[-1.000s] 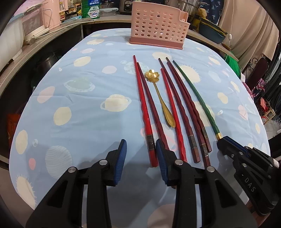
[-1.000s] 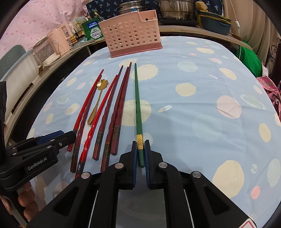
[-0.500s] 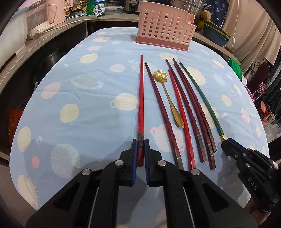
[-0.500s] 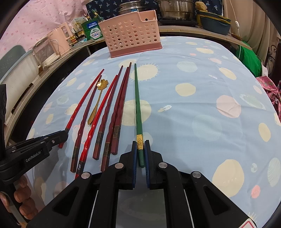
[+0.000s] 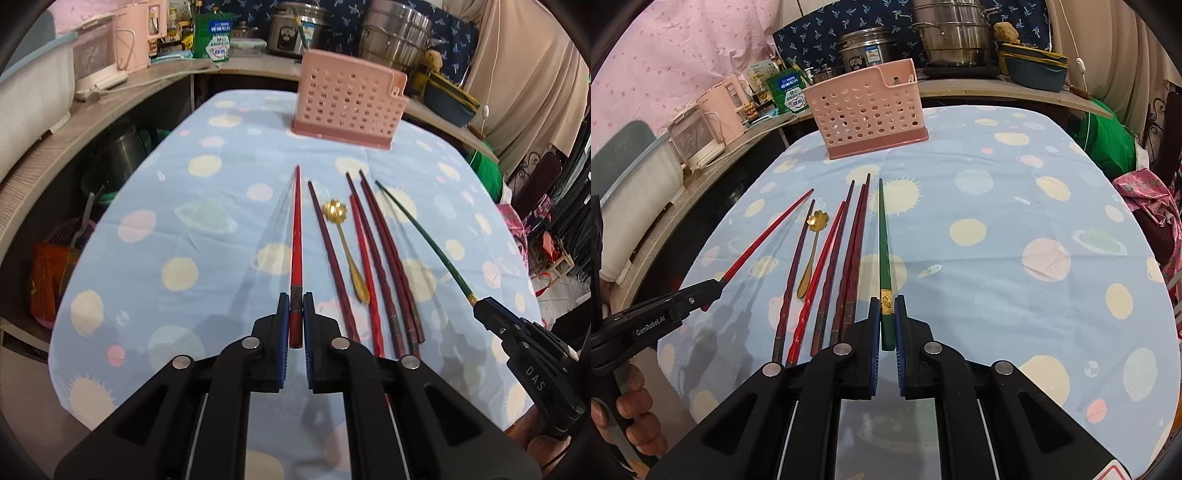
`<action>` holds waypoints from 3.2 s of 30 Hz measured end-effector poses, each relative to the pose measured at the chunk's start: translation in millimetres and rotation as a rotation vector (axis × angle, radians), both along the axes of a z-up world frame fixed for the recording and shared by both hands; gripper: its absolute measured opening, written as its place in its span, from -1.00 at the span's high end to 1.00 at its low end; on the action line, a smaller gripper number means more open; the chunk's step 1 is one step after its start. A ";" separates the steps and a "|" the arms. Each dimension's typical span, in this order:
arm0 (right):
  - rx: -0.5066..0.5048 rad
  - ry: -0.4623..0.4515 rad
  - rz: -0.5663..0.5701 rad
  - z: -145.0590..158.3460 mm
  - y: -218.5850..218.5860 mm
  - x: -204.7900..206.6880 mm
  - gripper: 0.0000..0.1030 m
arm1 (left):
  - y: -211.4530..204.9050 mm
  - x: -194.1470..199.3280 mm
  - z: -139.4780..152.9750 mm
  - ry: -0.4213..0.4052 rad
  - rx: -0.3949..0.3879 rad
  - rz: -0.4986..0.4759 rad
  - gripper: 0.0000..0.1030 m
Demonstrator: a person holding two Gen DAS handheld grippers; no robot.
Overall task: Organize utensils
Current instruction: 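Carry both chopsticks up into the pink basket and open both tools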
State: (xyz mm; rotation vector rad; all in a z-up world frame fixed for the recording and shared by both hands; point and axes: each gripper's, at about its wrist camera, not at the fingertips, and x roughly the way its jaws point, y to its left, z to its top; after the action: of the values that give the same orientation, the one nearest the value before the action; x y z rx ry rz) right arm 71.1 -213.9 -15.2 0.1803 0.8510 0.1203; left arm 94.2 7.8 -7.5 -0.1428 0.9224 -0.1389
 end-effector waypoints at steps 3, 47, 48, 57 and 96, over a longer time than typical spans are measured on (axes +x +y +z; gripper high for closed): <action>0.009 -0.024 -0.013 14.2 -5.6 0.8 0.86 | 4.6 1.2 19.2 -0.036 -0.007 0.009 0.86; 0.201 -0.507 -0.081 239.9 -50.0 190.1 0.86 | 8.1 180.7 272.4 -0.547 -0.070 0.057 0.86; 0.205 -0.524 -0.090 244.3 -50.9 196.2 0.86 | 7.8 188.4 276.2 -0.557 -0.069 0.061 0.86; 0.241 -0.549 -0.124 246.8 -50.2 261.9 0.86 | -3.4 252.8 272.5 -0.568 -0.063 0.084 0.86; 0.130 -0.340 -0.016 159.3 -14.3 242.2 0.50 | -7.3 244.4 171.9 -0.362 0.014 0.080 0.15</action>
State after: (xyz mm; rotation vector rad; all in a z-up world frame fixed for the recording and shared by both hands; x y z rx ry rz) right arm 313.4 -228.1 144.1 0.2795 0.5031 0.1856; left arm 338.7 0.5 164.4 -0.1362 0.5560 -0.0810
